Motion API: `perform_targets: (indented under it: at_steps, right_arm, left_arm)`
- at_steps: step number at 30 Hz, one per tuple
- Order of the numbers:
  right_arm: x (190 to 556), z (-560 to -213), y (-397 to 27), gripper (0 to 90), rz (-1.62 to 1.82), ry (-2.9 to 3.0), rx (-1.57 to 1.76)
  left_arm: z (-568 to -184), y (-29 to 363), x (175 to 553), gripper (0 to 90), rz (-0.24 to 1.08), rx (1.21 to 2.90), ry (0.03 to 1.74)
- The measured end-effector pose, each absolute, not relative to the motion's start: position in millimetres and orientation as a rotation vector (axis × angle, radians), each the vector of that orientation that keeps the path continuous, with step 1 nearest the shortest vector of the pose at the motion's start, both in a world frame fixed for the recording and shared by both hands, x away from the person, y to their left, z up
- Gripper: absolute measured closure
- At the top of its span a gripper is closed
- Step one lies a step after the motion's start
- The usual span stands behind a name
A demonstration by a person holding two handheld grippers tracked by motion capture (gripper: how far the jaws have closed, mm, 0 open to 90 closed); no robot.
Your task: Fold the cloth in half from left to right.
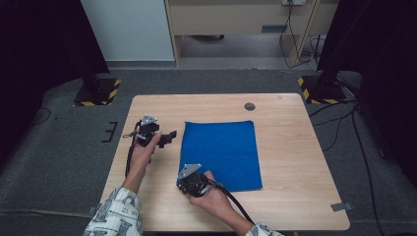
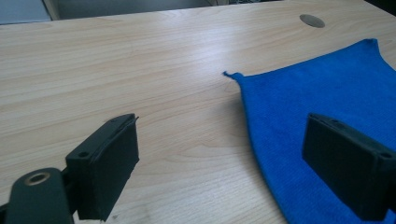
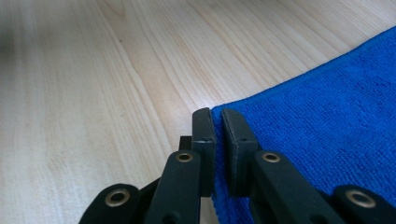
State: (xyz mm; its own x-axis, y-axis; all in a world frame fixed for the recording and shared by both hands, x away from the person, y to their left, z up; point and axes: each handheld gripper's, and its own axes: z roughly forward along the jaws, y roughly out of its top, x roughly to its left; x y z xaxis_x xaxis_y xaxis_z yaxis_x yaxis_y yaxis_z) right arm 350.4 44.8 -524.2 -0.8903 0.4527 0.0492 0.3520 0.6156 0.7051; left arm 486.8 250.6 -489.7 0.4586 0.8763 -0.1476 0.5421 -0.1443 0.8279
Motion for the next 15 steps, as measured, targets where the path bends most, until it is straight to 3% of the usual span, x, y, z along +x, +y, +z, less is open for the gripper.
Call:
perform_targets:
  at_steps: [15]
  right_arm:
    - [328, -522, 57, 84.2, 1.186, 2.722, 0.65]
  left_arm:
    - [-502, 224, 506, 17.2, 0.425, 1.905, 1.193]
